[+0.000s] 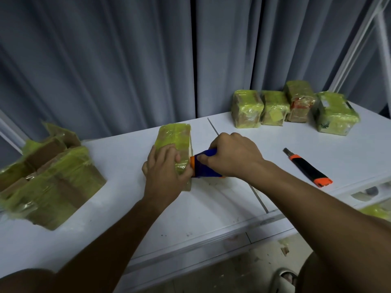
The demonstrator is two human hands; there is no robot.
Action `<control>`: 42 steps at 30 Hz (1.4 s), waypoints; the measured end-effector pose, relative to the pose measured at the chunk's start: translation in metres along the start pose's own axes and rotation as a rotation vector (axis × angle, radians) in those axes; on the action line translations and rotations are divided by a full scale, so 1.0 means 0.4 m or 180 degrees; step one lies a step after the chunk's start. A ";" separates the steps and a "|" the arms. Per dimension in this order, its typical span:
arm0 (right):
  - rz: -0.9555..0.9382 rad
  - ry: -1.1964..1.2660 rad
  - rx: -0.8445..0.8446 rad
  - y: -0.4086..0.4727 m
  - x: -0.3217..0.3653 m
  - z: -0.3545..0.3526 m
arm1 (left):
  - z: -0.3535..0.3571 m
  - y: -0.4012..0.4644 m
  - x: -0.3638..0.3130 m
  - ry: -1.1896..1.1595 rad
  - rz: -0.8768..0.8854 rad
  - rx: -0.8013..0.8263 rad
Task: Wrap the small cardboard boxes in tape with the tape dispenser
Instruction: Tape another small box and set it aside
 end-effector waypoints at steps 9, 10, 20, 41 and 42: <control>0.0038 0.0147 0.0083 -0.010 -0.015 -0.010 | 0.000 0.001 0.016 0.0043 0.0176 0.0149; 0.0036 0.0157 0.0084 -0.011 -0.016 -0.012 | -0.002 0.001 0.017 0.0043 0.0201 0.0155; -0.0061 0.0258 0.0141 -0.023 -0.038 -0.029 | -0.022 0.022 0.022 0.0124 0.0150 0.0441; -0.0344 0.1159 0.0521 -0.045 -0.046 -0.056 | -0.016 -0.019 -0.021 0.0822 0.0867 0.0900; -0.0356 0.1172 0.0537 -0.044 -0.045 -0.056 | -0.010 -0.017 -0.017 0.0838 0.0881 0.0891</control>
Point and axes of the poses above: each hand's wrist, its own y-axis towards the middle knuckle, its own z-axis out of the palm, x = y × z, the point moved 5 cm from there along y, towards the middle knuckle, and after that the axes turned 11 degrees about -z, right-handed, at the moved point
